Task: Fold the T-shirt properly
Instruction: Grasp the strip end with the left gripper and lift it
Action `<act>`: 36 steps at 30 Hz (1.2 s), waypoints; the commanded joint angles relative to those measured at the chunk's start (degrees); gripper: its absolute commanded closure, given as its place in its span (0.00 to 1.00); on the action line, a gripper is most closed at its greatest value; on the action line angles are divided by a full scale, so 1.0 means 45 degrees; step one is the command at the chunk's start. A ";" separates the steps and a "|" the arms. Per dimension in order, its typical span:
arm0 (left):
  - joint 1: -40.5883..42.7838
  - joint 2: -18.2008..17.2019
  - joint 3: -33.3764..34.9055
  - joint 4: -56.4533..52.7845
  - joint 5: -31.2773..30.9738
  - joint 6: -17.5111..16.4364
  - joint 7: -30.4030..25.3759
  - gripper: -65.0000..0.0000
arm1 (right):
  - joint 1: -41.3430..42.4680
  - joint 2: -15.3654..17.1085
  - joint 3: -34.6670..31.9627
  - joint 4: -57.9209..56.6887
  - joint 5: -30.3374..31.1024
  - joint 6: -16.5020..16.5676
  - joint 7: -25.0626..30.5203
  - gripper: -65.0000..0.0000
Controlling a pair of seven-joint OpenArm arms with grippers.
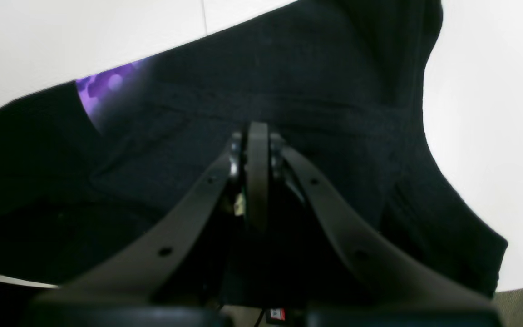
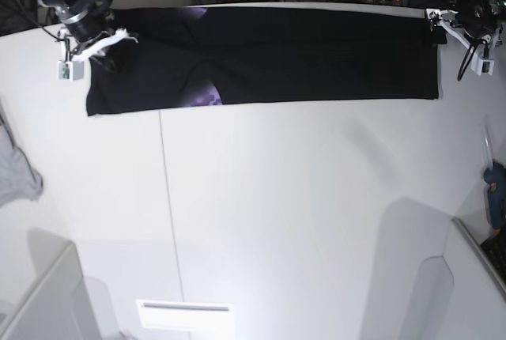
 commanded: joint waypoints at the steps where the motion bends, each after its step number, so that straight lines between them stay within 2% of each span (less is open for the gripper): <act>1: 0.0096 -0.0245 -0.0147 0.0464 -0.0145 -0.0110 -0.0088 0.00 | -0.0043 0.0075 0.0049 0.0193 0.0175 0.0128 0.0256 1.00; 5: 0.0624 -0.0109 -0.0792 0.2026 -0.0301 -0.0110 -0.0029 0.00 | -0.0043 0.0075 0.0049 0.0193 0.0155 0.0128 0.0256 1.00; 8: 0.1092 0.0145 -0.1535 0.3218 -0.1512 -0.0110 -0.0010 0.00 | -0.0043 0.0075 0.0030 0.0193 0.0155 0.0128 0.0256 1.00; 12: 0.1385 0.0087 -0.1554 0.3453 -0.2841 -0.0110 -0.0010 0.00 | -0.0043 0.0075 0.0030 0.0193 0.0155 0.0128 0.0256 1.00; 16: 0.1112 0.0145 -0.0890 0.3316 -0.2470 -0.0110 -0.0010 0.00 | -0.0043 0.0075 0.0030 0.0193 0.0155 0.0128 0.0237 1.00; 29: 0.0096 -0.0187 0.1044 -0.0005 -0.2352 -0.0110 -0.0088 0.00 | -0.0062 0.0075 0.0030 0.0193 0.0155 0.0128 0.0237 1.00; 36: -0.0490 -0.0089 0.1591 -0.0650 -0.0379 -0.0110 -0.0108 0.00 | -0.0062 0.0075 0.0030 0.0193 0.0155 0.0128 0.0237 1.00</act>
